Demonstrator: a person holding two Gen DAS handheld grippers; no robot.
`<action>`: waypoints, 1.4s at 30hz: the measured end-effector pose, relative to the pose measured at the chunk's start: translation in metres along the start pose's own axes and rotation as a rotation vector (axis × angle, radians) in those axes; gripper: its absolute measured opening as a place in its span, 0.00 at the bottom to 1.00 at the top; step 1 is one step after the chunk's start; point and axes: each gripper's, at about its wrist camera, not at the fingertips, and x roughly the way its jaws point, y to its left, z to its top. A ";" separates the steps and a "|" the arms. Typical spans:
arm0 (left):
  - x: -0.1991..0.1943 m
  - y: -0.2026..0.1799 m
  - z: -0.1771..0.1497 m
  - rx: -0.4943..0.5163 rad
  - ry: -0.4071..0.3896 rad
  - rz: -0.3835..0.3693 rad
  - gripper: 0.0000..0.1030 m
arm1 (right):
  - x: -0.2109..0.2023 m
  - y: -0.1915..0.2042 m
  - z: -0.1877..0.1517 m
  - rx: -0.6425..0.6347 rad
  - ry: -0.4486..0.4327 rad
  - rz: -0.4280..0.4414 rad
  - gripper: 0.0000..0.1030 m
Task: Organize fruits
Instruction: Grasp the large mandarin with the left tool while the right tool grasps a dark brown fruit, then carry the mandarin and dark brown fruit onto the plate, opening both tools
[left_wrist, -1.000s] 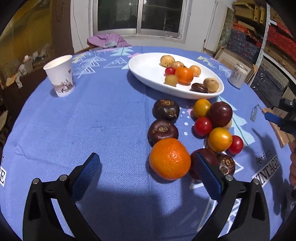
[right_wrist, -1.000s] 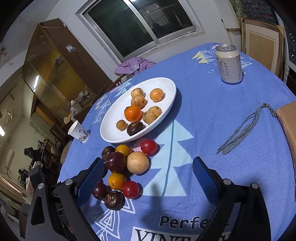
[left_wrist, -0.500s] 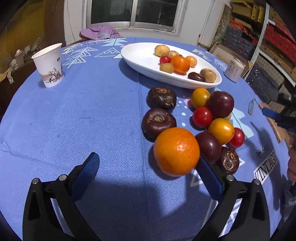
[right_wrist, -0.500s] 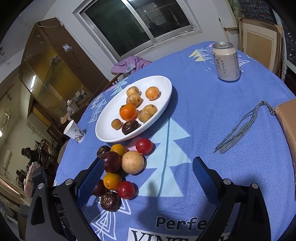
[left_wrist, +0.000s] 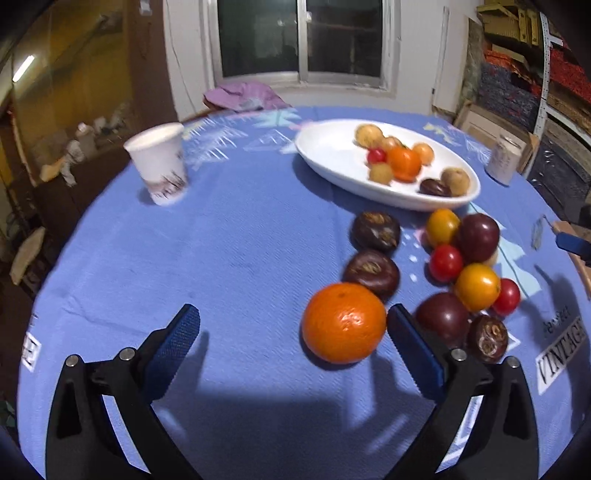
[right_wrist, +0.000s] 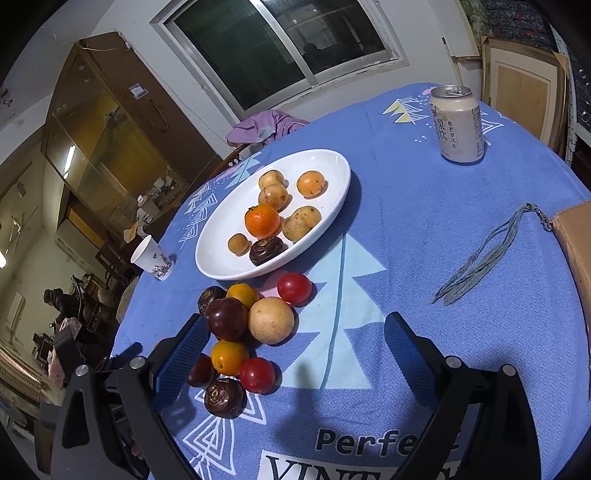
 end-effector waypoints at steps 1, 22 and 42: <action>0.002 0.000 0.001 0.001 0.003 -0.009 0.96 | 0.000 0.000 0.000 0.000 0.000 0.001 0.94; 0.004 -0.015 -0.005 0.049 0.025 -0.170 0.46 | 0.006 0.010 -0.006 -0.052 0.025 -0.016 0.94; -0.006 0.001 0.001 -0.019 -0.019 -0.151 0.46 | 0.042 0.112 -0.099 -0.682 0.132 -0.101 0.49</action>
